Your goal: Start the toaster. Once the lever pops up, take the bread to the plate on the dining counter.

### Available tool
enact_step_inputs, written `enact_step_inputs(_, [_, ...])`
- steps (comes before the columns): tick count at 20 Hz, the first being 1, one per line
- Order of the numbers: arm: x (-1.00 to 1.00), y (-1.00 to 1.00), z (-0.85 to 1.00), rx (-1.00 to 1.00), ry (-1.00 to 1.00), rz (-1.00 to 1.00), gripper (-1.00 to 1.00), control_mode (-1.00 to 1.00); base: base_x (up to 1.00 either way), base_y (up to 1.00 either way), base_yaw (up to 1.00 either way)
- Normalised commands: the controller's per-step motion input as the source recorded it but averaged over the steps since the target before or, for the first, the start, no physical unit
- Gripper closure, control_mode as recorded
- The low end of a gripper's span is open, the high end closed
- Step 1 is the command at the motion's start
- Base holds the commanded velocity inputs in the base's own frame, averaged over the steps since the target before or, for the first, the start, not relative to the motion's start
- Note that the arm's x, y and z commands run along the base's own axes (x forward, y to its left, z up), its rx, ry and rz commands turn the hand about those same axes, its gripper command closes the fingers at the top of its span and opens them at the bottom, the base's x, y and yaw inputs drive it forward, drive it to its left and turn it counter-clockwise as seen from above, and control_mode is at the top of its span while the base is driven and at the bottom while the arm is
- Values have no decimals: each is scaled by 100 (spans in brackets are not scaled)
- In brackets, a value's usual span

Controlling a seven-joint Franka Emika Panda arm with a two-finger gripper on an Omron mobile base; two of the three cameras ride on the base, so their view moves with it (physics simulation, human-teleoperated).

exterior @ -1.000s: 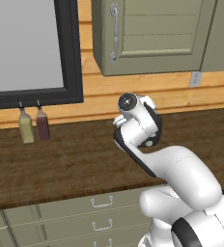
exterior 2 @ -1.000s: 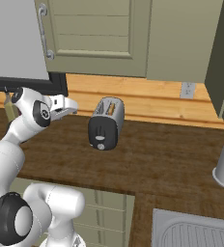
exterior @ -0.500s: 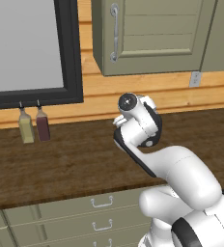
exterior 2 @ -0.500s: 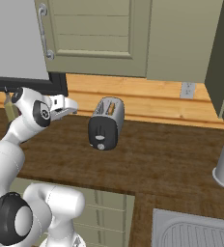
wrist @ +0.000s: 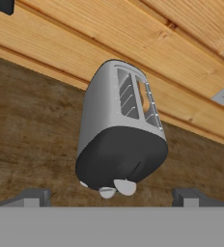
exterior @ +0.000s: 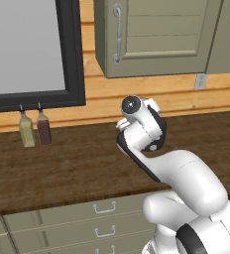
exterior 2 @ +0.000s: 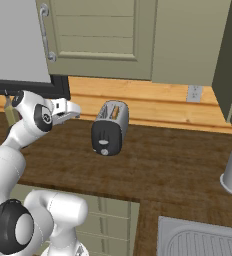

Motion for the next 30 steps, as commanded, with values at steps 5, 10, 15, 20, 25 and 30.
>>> enact_step_inputs(5, [0, 0, 0, 0, 0, 0, -100, -100, 0, 0, 0])
enact_step_inputs(10, [0, 0, 0, 0, 0, 0, -100, -100, 0, 0, 0])
enact_step_inputs(15, [0, 0, 0, 0, 0, 0, -100, -100, 0, 0, 0])
enact_step_inputs(20, [0, 0, 0, 0, 0, 0, -100, -100, 0, 0, 0])
enact_step_inputs(25, [0, 0, 0, 0, 0, 0, -100, -100, 0, 0, 0])
enact_step_inputs(30, [0, 0, 0, 0, 0, 0, -100, -100, 0, 0, 0])
